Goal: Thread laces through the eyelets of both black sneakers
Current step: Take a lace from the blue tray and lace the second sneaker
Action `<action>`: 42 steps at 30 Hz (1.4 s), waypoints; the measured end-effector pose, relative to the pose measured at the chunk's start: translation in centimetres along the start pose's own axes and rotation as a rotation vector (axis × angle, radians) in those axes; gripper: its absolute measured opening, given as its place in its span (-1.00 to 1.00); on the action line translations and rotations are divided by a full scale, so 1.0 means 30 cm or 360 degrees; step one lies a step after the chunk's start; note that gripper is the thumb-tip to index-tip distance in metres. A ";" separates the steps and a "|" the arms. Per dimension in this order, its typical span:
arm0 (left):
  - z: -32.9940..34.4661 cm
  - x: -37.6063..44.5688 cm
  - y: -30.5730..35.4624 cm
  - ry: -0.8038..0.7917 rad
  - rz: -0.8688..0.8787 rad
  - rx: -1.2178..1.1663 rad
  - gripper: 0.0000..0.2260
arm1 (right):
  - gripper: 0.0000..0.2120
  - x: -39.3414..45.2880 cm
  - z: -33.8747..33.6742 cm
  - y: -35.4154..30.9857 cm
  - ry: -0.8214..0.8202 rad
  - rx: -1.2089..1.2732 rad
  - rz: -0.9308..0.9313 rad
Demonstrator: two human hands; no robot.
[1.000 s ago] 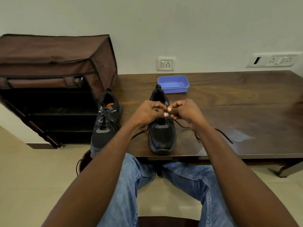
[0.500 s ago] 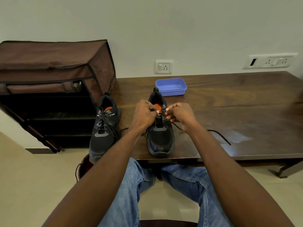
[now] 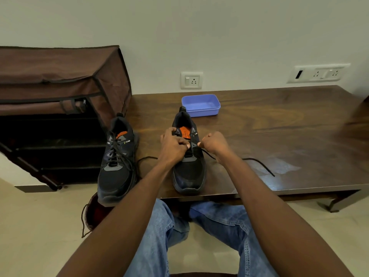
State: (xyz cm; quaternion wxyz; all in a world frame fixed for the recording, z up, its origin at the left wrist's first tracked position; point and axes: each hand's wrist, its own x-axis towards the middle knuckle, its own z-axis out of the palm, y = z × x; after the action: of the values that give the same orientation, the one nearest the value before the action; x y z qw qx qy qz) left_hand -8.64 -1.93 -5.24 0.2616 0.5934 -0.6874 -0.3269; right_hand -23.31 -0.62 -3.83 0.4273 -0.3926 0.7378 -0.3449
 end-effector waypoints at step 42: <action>-0.016 0.026 -0.081 -0.0277 0.0074 0.0104 -0.48 | -0.95 -0.043 0.044 0.019 0.0119 -0.0835 -0.0549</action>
State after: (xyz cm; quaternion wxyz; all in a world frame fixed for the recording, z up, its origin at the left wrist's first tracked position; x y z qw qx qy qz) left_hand -6.85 -2.97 -6.80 0.1889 0.5549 -0.7314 -0.3485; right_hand -21.86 0.55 -4.38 0.2193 -0.5957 0.7394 -0.2244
